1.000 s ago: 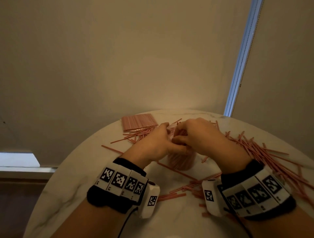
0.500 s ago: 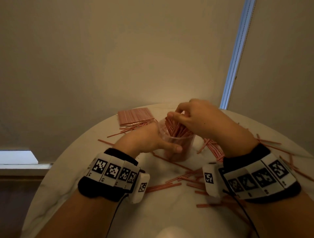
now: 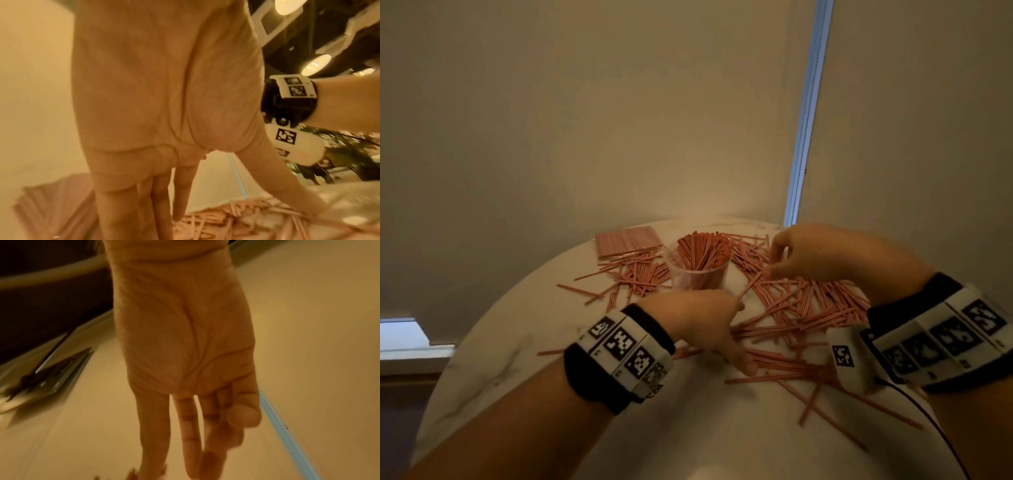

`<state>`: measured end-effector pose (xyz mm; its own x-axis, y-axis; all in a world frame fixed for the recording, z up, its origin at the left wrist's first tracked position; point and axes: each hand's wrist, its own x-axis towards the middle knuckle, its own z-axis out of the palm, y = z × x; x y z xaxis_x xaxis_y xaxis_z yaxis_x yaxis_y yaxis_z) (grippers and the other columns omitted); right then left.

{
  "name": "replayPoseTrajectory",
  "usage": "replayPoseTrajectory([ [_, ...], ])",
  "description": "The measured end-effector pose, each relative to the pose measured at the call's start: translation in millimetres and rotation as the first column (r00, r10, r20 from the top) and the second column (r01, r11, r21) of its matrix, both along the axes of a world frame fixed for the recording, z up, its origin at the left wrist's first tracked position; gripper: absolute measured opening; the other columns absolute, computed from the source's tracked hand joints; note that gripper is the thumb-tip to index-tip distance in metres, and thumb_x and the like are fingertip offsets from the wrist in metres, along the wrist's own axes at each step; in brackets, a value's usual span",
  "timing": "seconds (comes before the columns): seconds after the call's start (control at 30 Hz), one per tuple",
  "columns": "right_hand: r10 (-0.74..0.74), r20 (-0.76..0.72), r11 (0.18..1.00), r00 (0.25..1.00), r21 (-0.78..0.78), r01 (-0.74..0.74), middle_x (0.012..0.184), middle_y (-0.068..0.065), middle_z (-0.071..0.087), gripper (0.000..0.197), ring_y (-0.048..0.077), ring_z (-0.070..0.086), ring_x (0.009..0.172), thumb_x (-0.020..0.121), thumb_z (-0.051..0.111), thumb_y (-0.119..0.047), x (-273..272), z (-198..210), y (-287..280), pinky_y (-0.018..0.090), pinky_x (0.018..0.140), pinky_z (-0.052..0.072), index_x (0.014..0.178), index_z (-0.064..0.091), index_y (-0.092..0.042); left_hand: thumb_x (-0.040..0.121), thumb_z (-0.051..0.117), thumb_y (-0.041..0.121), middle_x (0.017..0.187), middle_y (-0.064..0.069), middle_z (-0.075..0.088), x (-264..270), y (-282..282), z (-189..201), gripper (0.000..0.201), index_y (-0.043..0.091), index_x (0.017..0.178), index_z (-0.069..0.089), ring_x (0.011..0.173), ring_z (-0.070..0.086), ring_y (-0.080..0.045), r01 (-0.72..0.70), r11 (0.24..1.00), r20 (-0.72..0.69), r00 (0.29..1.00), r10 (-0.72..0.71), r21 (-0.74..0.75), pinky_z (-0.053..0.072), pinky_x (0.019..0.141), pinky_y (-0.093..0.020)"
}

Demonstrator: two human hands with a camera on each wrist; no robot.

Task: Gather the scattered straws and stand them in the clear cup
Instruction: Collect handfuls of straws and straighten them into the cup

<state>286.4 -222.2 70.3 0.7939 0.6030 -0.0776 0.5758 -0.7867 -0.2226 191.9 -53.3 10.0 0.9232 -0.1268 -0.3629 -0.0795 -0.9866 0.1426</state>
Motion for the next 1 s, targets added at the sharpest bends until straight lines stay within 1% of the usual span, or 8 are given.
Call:
replayPoseTrajectory([
  [0.17,-0.162,-0.013,0.929,0.987,-0.339,0.148,0.074,-0.005,0.059,0.036,0.01,0.055,0.062,0.084,0.074,-0.048,12.0,-24.6,-38.7,0.022,0.052,0.041,0.094,0.066,-0.014,0.053,0.074,0.088,0.151,-0.01,0.039,20.5,-26.2,-18.9,0.132,0.017,0.154,0.03,0.135,0.044,-0.032,0.042,0.986,0.011,0.999,-0.044,0.161,0.045,0.109,-0.051],
  [0.27,-0.233,0.044,0.834,0.971,-0.504,0.223,0.078,-0.002,0.057,0.038,0.012,0.049,0.06,0.085,0.074,-0.047,18.1,-31.9,-60.8,0.022,0.047,0.037,0.087,0.062,-0.012,0.055,0.077,0.084,0.139,-0.009,0.049,27.3,-37.4,-19.6,0.12,0.013,0.146,0.042,0.124,0.051,-0.032,0.043,0.985,0.003,0.999,-0.044,0.169,0.05,0.101,-0.045],
  [0.37,-0.27,-0.027,0.764,0.962,-0.615,0.197,0.126,0.005,0.062,0.06,0.021,0.062,0.101,0.085,0.075,-0.043,28.2,-43.7,-77.9,0.03,0.08,0.056,0.132,0.058,-0.01,0.068,0.084,0.067,0.101,-0.001,0.066,30.3,-41.6,-22.0,0.069,0.014,0.107,0.063,0.09,0.063,-0.024,0.051,0.997,0.015,0.999,-0.052,0.052,0.048,0.068,-0.025],
  [0.43,-0.298,-0.087,0.766,0.951,-0.616,0.184,0.132,0.006,0.062,0.063,0.026,0.06,0.116,0.079,0.079,-0.042,31.1,-51.4,-83.0,0.039,0.098,0.052,0.133,0.059,-0.016,0.074,0.085,0.056,0.091,-0.003,0.069,30.3,-39.8,-24.7,0.055,0.01,0.098,0.066,0.081,0.064,-0.023,0.044,0.999,0.058,0.997,-0.044,0.0,0.046,0.061,-0.026],
  [0.57,-0.253,-0.134,0.832,0.958,-0.535,0.145,0.107,0.003,0.072,0.046,0.026,0.07,0.098,0.068,0.082,-0.034,35.7,-63.6,-77.7,0.043,0.087,0.059,0.11,0.071,-0.021,0.078,0.085,0.046,0.108,-0.004,0.068,24.1,-31.8,-27.2,0.057,0.011,0.12,0.068,0.093,0.061,-0.022,0.061,0.998,0.114,0.992,-0.059,-0.012,0.051,0.08,-0.031],
  [0.77,-0.099,-0.097,0.867,0.99,-0.498,0.037,0.076,-0.004,0.066,0.022,0.014,0.063,0.067,0.073,0.082,-0.031,16.0,-69.1,-45.9,0.026,0.059,0.053,0.083,0.066,-0.019,0.086,0.081,0.031,0.108,0.001,0.064,12.4,-13.3,-30.1,0.039,0.017,0.12,0.068,0.09,0.055,-0.016,0.088,0.996,0.154,0.985,-0.083,-0.024,0.04,0.068,-0.022],
  [0.87,-0.03,-0.097,0.882,0.995,-0.47,-0.019,0.077,-0.005,0.062,0.025,0.01,0.056,0.062,0.077,0.082,-0.03,5.4,-70.1,-35.4,0.021,0.049,0.042,0.091,0.064,-0.019,0.087,0.081,0.03,0.116,-0.001,0.068,4.4,-2.1,-29.8,0.045,0.019,0.126,0.062,0.094,0.057,-0.016,0.046,0.998,0.138,0.99,-0.041,-0.035,0.043,0.077,-0.027],
  [1.0,-0.035,-0.196,0.942,0.98,-0.335,-0.033,0.094,-0.001,0.064,0.044,0.012,0.062,0.07,0.075,0.085,-0.017,-4.3,-65.2,-25.6,0.019,0.045,0.048,0.11,0.059,-0.018,0.088,0.079,0.028,0.116,-0.001,0.07,-8.7,15.4,-25.9,0.043,0.018,0.127,0.064,0.096,0.061,-0.017,0.064,0.998,0.141,0.988,-0.067,0.028,0.046,0.079,-0.026],
])
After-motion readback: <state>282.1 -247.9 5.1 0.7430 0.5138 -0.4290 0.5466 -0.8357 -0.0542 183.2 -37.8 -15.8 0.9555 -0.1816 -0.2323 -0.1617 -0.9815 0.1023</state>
